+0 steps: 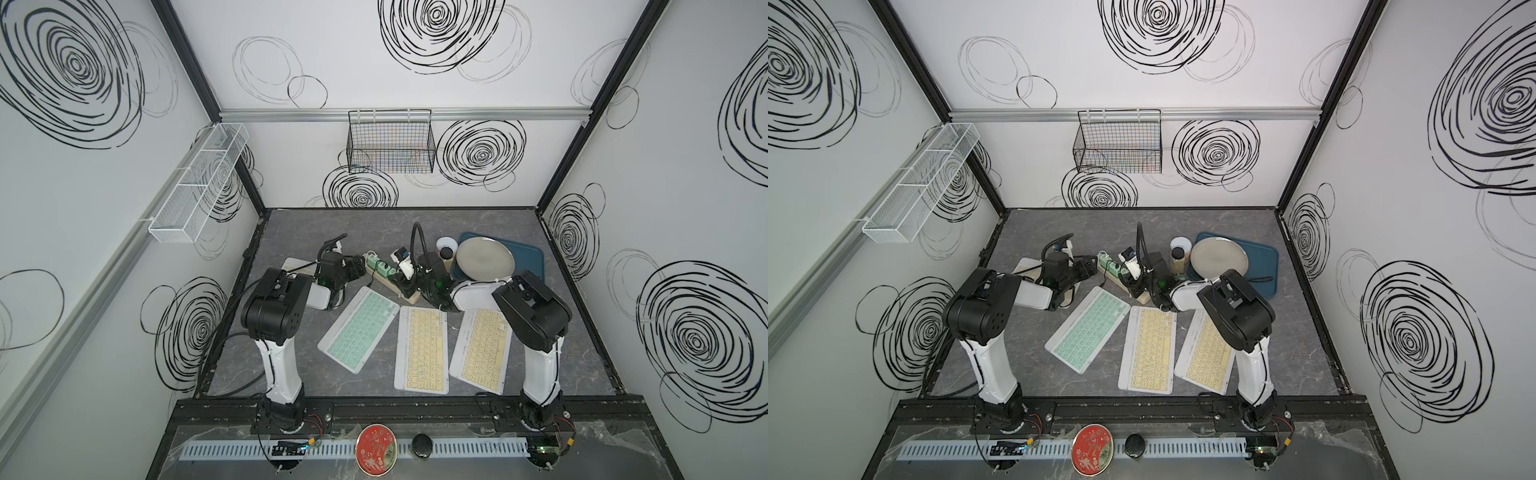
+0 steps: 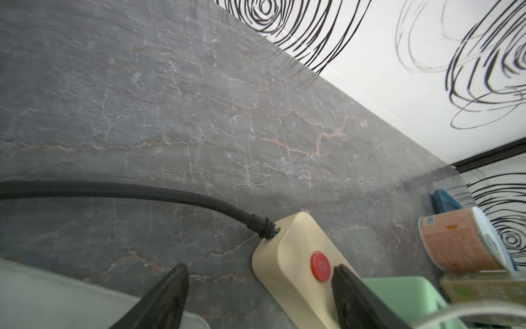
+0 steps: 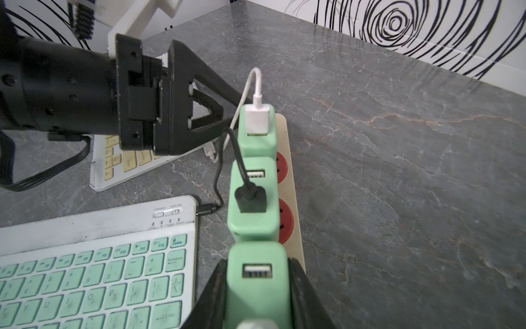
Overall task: Unplug the wireless keyboard
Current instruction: Remove the plug from the socket.
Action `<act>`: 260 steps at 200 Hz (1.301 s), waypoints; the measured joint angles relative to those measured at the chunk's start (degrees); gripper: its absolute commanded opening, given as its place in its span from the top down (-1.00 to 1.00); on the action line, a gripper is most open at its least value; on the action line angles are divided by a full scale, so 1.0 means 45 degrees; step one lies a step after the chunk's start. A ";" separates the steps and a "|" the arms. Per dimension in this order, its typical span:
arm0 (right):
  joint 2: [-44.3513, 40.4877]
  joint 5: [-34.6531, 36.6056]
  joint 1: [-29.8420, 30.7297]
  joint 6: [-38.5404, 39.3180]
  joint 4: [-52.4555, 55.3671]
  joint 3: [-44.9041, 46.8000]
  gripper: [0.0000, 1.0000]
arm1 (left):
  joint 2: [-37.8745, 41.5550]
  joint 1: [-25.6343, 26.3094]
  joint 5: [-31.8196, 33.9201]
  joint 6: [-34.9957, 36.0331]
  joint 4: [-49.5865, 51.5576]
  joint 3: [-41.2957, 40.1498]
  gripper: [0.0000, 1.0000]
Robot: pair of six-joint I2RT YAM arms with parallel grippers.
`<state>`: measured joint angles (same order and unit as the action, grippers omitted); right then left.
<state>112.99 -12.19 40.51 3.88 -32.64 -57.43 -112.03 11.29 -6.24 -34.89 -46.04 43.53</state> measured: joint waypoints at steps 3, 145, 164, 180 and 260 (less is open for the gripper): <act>0.0000 0.0087 0.0049 0.0049 0.0000 0.0000 1.00 | -0.0039 0.0000 0.0000 -0.0063 -0.0170 -0.0053 -0.67; 0.0058 -0.1146 -0.0078 -0.0981 0.0408 -0.0311 1.00 | -0.0345 0.0073 0.0529 -0.0355 -0.1617 -0.0529 -0.60; 0.0058 -0.0073 0.0457 -0.0466 0.0607 -0.0500 1.00 | -0.0345 0.0053 0.0801 -0.0369 -0.1642 -0.0563 -0.58; 0.0058 0.0539 0.0709 -0.0165 0.0792 -0.0627 1.00 | -0.0345 0.0053 0.0942 -0.0369 -0.1656 -0.0578 -0.57; -0.0243 -0.1341 -0.0063 -0.1535 0.0772 -0.0330 1.00 | -0.0345 0.0340 0.1321 -0.0257 -0.1744 -0.0675 -0.53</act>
<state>111.90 -18.22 40.23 -3.03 -29.17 -58.92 -113.58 12.82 -0.30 -36.05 -53.89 40.49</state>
